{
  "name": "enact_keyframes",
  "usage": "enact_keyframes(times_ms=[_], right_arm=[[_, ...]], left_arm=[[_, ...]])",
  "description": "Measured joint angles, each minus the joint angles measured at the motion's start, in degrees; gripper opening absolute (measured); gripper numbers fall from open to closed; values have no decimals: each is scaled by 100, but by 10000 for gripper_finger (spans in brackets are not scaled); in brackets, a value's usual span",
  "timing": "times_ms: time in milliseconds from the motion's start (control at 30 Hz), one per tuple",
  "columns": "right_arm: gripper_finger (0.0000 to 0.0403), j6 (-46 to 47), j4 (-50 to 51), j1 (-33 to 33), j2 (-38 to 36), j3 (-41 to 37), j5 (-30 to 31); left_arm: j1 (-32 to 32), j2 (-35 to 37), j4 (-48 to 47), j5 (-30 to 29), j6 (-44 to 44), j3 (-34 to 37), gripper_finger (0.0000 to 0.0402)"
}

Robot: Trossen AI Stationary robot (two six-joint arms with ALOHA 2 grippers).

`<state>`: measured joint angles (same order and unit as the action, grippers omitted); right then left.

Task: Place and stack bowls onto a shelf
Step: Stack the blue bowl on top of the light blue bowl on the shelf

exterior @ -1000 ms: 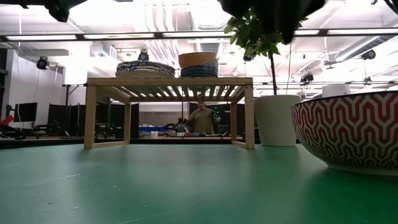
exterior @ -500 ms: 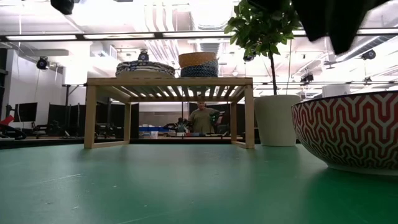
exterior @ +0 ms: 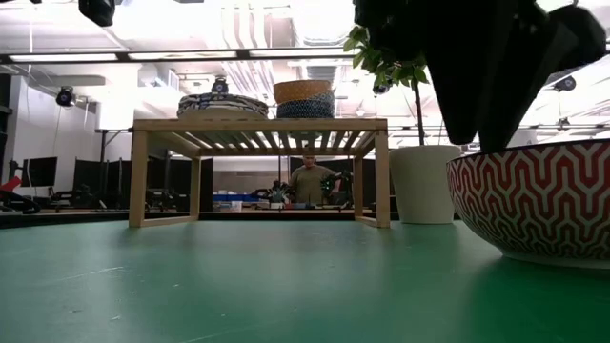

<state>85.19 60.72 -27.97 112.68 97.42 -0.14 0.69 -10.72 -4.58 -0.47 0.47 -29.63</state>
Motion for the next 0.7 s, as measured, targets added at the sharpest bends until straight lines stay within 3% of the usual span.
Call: enact_keyframes(times_ms=[333, 600, 700], right_arm=[[91, -77, -459, 48, -2, -406, 20], [20, -194, -589, 46, -4, -471, 19], [16, -269, -533, 55, -7, -389, 18]], left_arm=[[-2, 0, 9, 0, 56, 0, 2], [0, 0, 22, 2, 72, 2, 2], [0, 0, 31, 2, 70, 2, 2]])
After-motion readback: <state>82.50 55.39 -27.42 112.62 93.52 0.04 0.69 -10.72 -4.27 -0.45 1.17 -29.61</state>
